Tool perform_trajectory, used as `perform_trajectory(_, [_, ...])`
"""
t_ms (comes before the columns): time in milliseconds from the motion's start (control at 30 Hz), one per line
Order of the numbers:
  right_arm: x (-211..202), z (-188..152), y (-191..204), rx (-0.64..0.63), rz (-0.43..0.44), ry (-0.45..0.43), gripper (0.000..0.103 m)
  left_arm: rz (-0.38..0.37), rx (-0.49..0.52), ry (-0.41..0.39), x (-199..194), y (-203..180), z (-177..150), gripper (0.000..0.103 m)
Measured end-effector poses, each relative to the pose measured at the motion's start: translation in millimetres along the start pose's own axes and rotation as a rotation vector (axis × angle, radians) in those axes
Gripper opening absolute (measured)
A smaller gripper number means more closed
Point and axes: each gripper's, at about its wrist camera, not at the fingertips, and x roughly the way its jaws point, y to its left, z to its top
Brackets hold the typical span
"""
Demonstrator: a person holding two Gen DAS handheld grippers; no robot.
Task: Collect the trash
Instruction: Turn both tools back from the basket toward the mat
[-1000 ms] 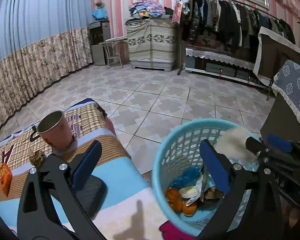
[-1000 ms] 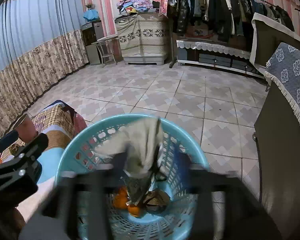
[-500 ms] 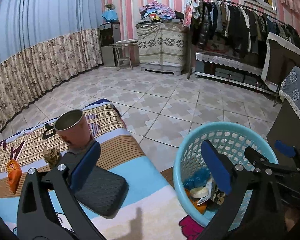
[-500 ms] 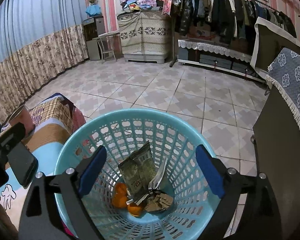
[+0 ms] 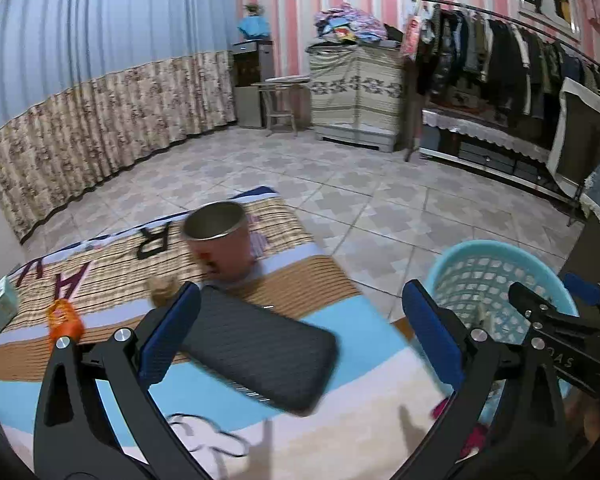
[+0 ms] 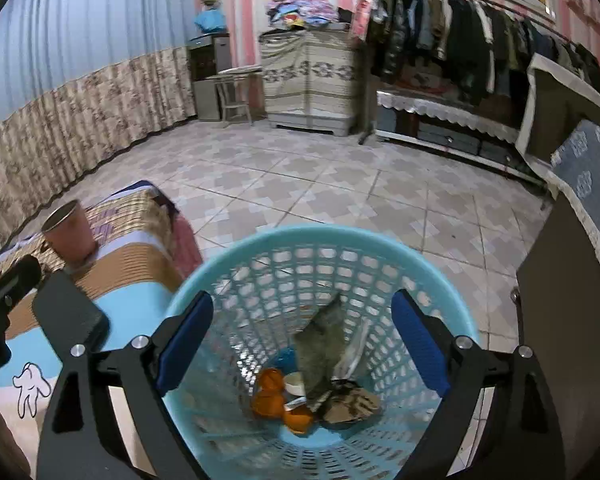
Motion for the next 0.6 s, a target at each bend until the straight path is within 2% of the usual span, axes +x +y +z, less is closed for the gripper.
perform_trajectory(167, [-5, 1, 28, -0.043, 0.038, -0.007, 0.089, 0.063, -0.038, 0.01, -7, 47, -9, 0.097])
perform_trajectory(600, [-29, -4, 106, -0.131, 0.166, -0.039, 0.089, 0.295, -0.129, 0.067, -16, 186, -41, 0.097])
